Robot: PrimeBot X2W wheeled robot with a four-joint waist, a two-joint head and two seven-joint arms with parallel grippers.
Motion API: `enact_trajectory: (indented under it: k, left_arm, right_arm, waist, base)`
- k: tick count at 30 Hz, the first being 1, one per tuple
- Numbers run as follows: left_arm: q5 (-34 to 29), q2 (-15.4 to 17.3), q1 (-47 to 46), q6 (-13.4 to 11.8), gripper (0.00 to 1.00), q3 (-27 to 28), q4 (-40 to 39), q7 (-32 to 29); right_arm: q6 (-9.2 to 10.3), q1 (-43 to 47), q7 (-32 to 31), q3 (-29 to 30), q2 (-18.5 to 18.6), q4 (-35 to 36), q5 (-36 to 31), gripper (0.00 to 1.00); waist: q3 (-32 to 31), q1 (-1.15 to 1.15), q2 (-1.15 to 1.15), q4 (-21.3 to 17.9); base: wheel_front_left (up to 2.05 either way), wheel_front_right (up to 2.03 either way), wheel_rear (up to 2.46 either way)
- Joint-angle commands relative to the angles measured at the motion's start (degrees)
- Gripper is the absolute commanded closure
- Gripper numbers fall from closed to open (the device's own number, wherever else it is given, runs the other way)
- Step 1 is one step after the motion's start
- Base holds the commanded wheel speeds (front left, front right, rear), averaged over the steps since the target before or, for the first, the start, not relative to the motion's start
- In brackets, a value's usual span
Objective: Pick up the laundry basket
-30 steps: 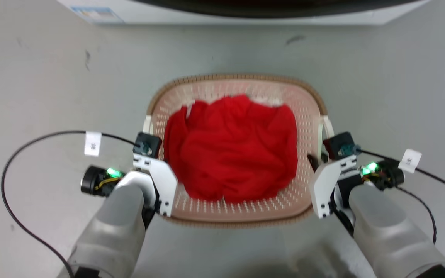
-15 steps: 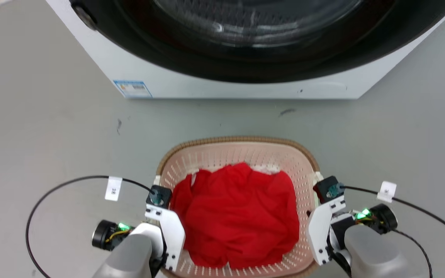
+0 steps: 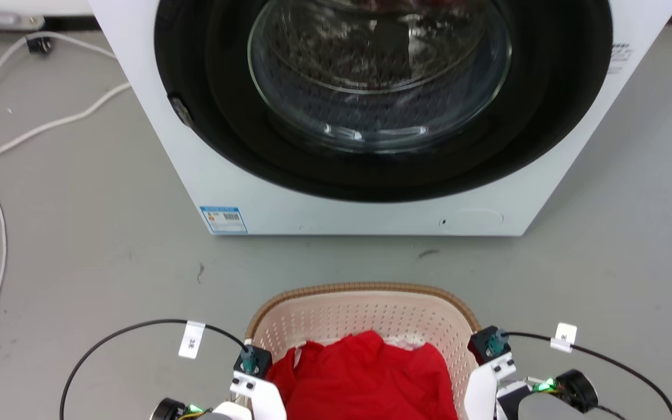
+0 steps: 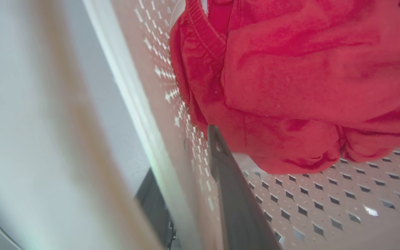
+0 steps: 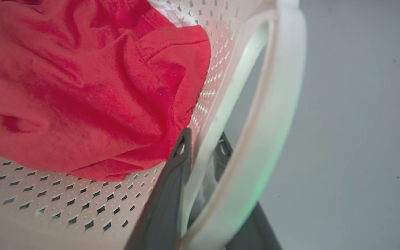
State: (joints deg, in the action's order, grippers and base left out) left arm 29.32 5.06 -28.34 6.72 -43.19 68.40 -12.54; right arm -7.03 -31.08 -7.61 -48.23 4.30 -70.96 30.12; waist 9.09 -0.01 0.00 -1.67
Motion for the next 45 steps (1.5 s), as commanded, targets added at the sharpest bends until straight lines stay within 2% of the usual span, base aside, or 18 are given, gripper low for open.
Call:
enact_trajectory:
  k: [1, 10, 20, 45]
  left_arm:
    - [-0.22, -2.03, 1.11, 1.25, 1.0, -1.68, -1.24, -0.39]
    - [7.39, -0.44, 4.84, 1.27, 1.0, -7.36, -2.82, -1.24]
    - [12.24, -0.07, 5.82, 1.27, 1.0, -10.67, -2.34, -1.1]
    - [18.81, 0.03, 4.83, 1.27, 1.0, -16.37, -0.44, 0.73]
  right_arm:
    - [-0.84, -0.14, 0.61, -0.83, -2.01, 1.78, 0.17, 1.0]
    - [-0.84, 4.3, -0.69, -5.49, -0.72, 2.47, 5.45, 1.0]
    - [-0.84, 5.78, -0.99, -8.42, 0.29, 2.82, 9.66, 1.0]
    - [-0.84, 4.64, -0.93, -14.55, 0.72, 2.02, 15.92, 1.0]
  waist:
    - [-2.21, 0.01, 0.0, 0.13]
    - [-8.69, 0.01, 0.0, 0.5]
    - [-11.27, 0.01, 0.0, 0.47]
    - [-11.69, 0.01, 0.0, 0.29]
  base:
    - [0.0, 0.0, 0.0]
    - [0.0, 0.0, 0.0]
    - [0.0, 0.0, 0.0]
    - [0.0, 0.0, 0.0]
